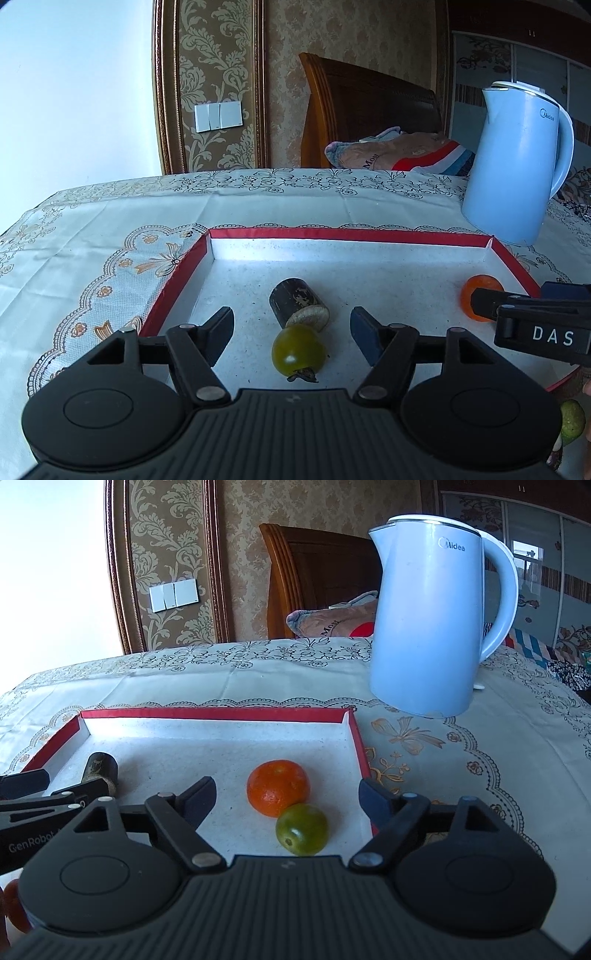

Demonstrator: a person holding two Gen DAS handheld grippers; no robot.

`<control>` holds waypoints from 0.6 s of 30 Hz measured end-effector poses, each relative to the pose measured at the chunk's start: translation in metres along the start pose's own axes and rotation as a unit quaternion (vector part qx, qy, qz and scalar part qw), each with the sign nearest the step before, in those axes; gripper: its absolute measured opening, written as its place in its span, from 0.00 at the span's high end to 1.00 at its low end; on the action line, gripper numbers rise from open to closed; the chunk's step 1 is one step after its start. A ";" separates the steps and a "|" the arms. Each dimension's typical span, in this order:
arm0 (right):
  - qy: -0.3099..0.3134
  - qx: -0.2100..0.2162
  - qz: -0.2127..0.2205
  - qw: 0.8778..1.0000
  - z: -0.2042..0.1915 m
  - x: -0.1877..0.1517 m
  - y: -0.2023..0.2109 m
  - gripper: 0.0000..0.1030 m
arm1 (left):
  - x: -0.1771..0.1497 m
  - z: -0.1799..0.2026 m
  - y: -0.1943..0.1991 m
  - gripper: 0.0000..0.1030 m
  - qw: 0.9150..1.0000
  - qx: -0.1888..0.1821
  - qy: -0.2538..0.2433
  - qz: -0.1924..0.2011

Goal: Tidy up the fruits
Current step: 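Lower the green tomato into the tray and open the left gripper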

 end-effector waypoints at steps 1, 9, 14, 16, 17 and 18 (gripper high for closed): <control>-0.001 0.000 0.000 1.000 0.000 0.000 0.000 0.18 | 0.000 -0.001 0.001 0.33 1.000 0.000 0.002 0.000; 0.002 -0.004 0.008 1.000 -0.001 -0.005 0.006 0.13 | -0.002 -0.003 0.005 0.32 1.000 0.002 0.001 0.004; 0.005 -0.011 0.014 1.000 0.000 -0.005 0.008 0.07 | -0.001 -0.005 0.010 0.25 1.000 0.007 0.001 0.015; 0.000 -0.010 0.013 1.000 0.002 -0.006 0.009 0.06 | -0.001 -0.005 0.011 0.25 1.000 0.007 0.001 0.016; -0.003 -0.011 0.012 1.000 0.003 -0.006 0.009 0.05 | -0.001 -0.005 0.012 0.25 1.000 0.006 0.001 0.016; -0.004 -0.011 0.012 1.000 0.004 -0.007 0.009 0.05 | -0.001 -0.006 0.012 0.25 1.000 0.006 0.002 0.016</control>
Point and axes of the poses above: each gripper's, at about its wrist camera, not at the fingertips, and y roughly against the way its jaws point, z to its right, x to its top, the point moved 9 cm from there along -y, roughly the way its jaws point, and after that the axes turned 3 degrees about z, right-handed, at the moved point
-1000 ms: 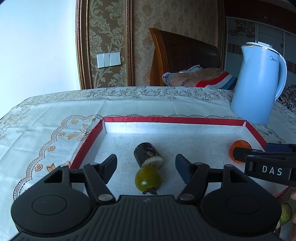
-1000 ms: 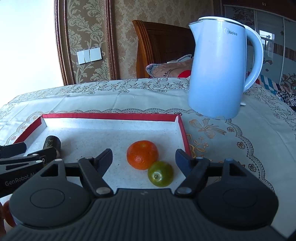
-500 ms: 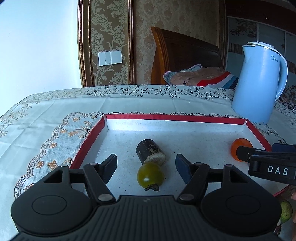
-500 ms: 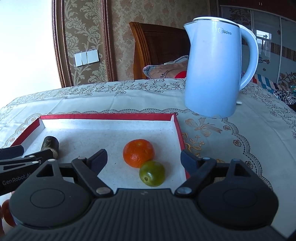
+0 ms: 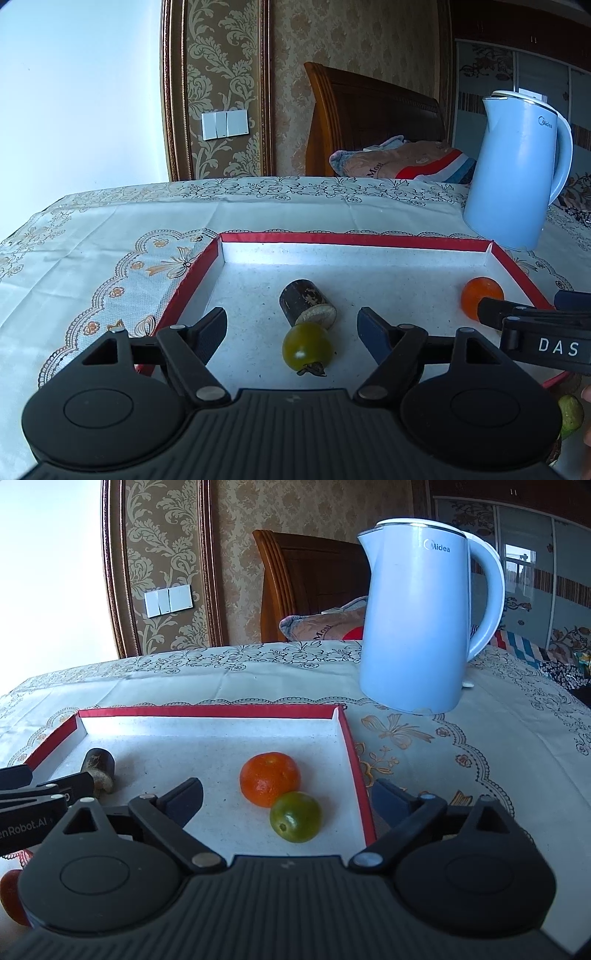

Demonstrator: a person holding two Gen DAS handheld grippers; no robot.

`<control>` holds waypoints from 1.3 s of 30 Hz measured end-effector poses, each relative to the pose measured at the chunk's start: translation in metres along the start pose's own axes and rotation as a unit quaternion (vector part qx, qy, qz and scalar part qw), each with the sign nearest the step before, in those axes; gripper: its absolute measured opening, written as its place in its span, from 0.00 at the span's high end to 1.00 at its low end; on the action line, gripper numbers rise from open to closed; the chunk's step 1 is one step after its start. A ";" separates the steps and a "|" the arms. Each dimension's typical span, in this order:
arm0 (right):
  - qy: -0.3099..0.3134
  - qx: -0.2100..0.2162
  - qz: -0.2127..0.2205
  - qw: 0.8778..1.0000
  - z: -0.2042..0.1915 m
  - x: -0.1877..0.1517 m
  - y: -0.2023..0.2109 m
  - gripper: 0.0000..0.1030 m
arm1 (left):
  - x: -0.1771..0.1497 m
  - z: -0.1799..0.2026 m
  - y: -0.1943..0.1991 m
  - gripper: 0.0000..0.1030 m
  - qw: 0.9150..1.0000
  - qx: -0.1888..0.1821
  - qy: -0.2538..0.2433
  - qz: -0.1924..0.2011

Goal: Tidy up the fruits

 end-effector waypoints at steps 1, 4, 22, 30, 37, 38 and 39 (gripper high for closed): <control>0.000 -0.001 0.000 1.000 0.001 -0.001 0.000 0.05 | 0.000 0.000 0.001 0.25 1.000 0.001 0.000 0.001; -0.004 -0.001 0.001 1.000 0.002 -0.002 0.002 0.03 | -0.001 -0.002 0.006 0.25 1.000 0.008 0.001 0.009; 0.009 -0.003 0.007 1.000 0.000 -0.006 0.012 0.00 | -0.009 -0.008 0.018 0.24 1.000 0.013 0.000 0.015; 0.010 -0.001 0.003 1.000 0.000 -0.013 0.016 0.00 | -0.016 -0.014 0.028 0.24 1.000 0.015 0.001 0.015; 0.003 0.004 0.004 1.000 0.004 -0.021 0.027 0.00 | -0.028 -0.023 0.043 0.22 1.000 0.007 0.006 0.011; -0.001 0.005 0.004 1.000 0.006 -0.021 0.028 0.00 | -0.029 -0.024 0.044 0.22 1.000 0.007 0.006 0.014; -0.005 0.006 0.003 1.000 0.007 -0.021 0.029 0.00 | -0.029 -0.026 0.046 0.22 1.000 0.010 0.007 0.016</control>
Point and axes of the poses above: each gripper's, at about its wrist camera, not at the fingertips, and y roughly against the way its jaws point, z to its right, x to its top, the point moved 9 cm from there along -y, roughly the way its jaws point, and after that the axes turned 3 degrees about z, right-handed, at the moved point
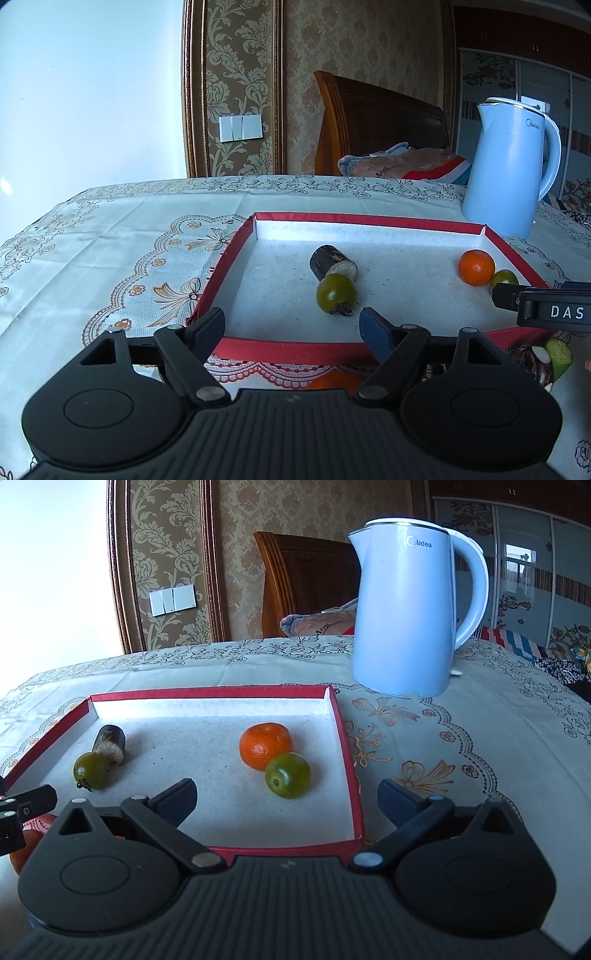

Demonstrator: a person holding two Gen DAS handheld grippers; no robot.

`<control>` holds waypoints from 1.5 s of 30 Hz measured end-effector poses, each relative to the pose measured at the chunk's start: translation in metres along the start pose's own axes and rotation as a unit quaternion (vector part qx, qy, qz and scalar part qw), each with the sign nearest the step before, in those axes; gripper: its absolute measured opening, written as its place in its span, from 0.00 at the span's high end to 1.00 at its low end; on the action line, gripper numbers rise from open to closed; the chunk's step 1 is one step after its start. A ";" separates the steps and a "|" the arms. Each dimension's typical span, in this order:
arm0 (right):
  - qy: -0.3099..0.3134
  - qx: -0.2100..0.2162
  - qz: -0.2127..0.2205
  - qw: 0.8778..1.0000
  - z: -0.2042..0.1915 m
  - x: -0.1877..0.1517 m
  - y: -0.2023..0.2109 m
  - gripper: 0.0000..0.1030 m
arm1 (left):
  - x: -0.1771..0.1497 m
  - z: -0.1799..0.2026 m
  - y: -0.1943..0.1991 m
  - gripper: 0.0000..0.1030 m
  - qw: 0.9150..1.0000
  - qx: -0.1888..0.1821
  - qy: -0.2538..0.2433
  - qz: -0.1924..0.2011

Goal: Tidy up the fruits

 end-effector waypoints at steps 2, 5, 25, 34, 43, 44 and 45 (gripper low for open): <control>-0.006 0.001 -0.001 1.000 0.002 -0.001 0.001 0.00 | -0.001 -0.005 0.002 0.22 1.000 -0.001 0.011 -0.002; -0.011 -0.002 -0.003 1.000 0.005 -0.001 0.000 0.00 | -0.002 -0.009 0.002 0.22 1.000 -0.004 0.026 -0.004; -0.010 -0.007 0.006 1.000 0.010 -0.004 0.010 0.00 | -0.017 -0.004 0.020 0.22 0.999 -0.040 0.002 -0.011; -0.008 -0.012 0.002 1.000 0.011 -0.007 0.011 0.00 | -0.019 -0.004 0.024 0.22 0.999 -0.044 -0.001 -0.010; -0.037 -0.003 0.007 0.999 0.031 -0.019 0.041 0.00 | -0.020 -0.005 0.024 0.22 0.999 -0.043 -0.001 -0.015; -0.037 -0.002 0.007 0.999 0.034 -0.022 0.045 0.00 | -0.020 -0.005 0.023 0.22 0.999 -0.043 0.000 -0.016; -0.034 -0.004 0.005 0.999 0.038 -0.027 0.048 0.00 | -0.020 -0.005 0.023 0.22 0.999 -0.044 0.000 -0.016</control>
Point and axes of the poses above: each gripper's, at about its wrist camera, not at the fingertips, and y roughly against the way its jaws point, z to its right, x to its top, the point moved 9 cm from there along -y, roughly the way its jaws point, and after that the axes turned 3 degrees about z, right-handed, at the moved point
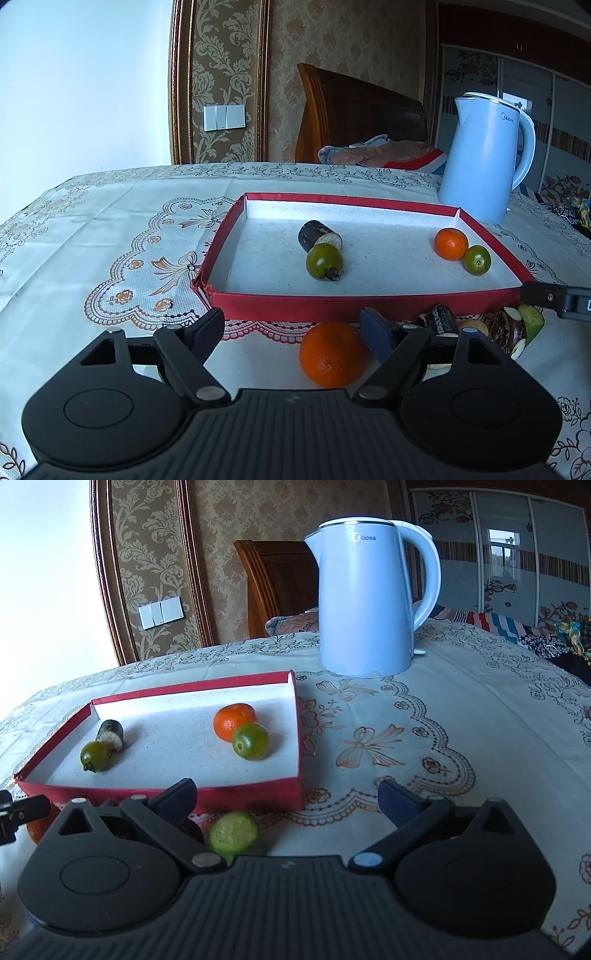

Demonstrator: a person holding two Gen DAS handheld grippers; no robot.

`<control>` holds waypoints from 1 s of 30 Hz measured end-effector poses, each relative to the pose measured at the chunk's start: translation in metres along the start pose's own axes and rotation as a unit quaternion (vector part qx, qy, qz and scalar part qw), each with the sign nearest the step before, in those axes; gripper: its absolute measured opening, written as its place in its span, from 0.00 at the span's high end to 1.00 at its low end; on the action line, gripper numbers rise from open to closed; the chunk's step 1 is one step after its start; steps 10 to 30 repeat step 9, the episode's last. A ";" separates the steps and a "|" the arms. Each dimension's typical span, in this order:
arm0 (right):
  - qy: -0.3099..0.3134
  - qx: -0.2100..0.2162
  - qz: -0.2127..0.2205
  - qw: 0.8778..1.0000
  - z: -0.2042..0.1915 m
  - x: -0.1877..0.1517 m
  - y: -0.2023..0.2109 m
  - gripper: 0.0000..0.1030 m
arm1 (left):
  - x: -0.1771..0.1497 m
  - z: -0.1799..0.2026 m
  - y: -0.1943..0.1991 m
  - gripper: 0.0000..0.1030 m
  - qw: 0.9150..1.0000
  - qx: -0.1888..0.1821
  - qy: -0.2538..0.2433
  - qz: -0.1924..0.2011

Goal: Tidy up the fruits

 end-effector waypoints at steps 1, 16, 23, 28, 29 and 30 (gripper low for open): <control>0.005 -0.001 -0.003 1.000 0.003 -0.005 0.003 0.00 | 0.000 0.000 0.000 0.22 1.000 0.000 0.001 0.000; -0.027 0.016 -0.030 0.999 0.020 -0.021 0.009 0.00 | 0.000 -0.003 -0.001 0.22 1.000 0.001 0.010 -0.004; -0.027 0.016 -0.030 0.999 0.020 -0.021 0.009 0.00 | 0.000 -0.003 -0.001 0.22 1.000 0.001 0.010 -0.004; -0.027 0.016 -0.030 0.999 0.020 -0.021 0.009 0.00 | 0.000 -0.003 -0.001 0.22 1.000 0.001 0.010 -0.004; -0.027 0.016 -0.030 0.999 0.020 -0.021 0.009 0.00 | 0.000 -0.003 -0.001 0.22 1.000 0.001 0.010 -0.004; -0.027 0.016 -0.030 0.999 0.020 -0.021 0.009 0.00 | 0.000 -0.003 -0.001 0.22 1.000 0.001 0.010 -0.004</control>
Point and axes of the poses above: each gripper's, at about its wrist camera, not at the fingertips, and y roughly against the way its jaws point, z to its right, x to its top, the point moved 9 cm from there along -y, roughly the way its jaws point, and after that the axes turned 3 degrees about z, right-handed, at the moved point
